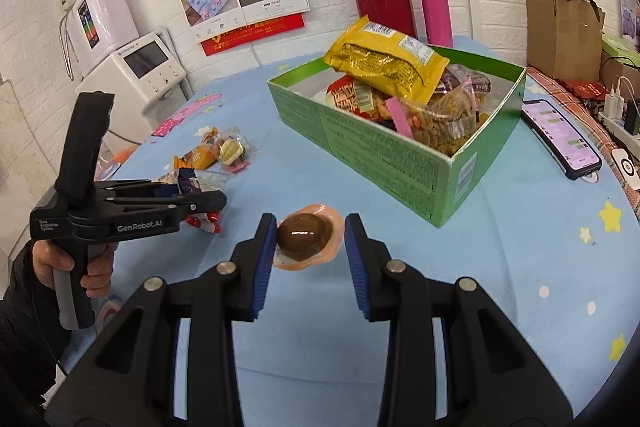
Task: Organize snacks
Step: 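Carry both snacks into the green box and open both tools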
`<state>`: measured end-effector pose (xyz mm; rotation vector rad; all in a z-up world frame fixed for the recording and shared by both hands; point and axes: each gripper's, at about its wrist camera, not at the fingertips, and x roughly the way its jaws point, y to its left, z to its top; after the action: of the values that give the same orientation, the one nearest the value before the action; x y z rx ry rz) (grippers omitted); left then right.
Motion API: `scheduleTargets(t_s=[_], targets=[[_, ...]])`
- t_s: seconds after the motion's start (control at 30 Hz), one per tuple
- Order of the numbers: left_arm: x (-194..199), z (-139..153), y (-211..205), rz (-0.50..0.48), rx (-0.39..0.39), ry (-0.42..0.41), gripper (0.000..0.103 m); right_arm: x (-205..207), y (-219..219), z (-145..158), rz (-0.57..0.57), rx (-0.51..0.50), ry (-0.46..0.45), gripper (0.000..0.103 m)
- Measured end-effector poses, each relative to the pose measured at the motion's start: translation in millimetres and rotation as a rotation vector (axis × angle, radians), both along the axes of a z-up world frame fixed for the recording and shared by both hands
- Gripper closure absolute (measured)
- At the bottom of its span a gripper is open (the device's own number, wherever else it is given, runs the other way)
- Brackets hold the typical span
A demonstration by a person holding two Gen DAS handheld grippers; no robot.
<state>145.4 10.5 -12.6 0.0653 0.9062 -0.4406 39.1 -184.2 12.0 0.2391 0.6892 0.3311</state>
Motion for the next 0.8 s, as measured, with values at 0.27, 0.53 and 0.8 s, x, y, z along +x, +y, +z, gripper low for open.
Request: scheduleTargets(t_s=[0.27,0.53,0.8], targets=[[23,73,-33,-0.017,-0.055,-0.161,0.067,30,-47,37,-0.131,-0.028,-0.118,0.066],[93,85,-62,0.038,-0.101,-0.161,0.067,74,-82,39,-0.221,-0.087,-0.159,0.065],[113,64,-73,0.129,-0.068,-0.181,0.001,109,-91,10,-0.204,-0.060,-0.126,0.004]])
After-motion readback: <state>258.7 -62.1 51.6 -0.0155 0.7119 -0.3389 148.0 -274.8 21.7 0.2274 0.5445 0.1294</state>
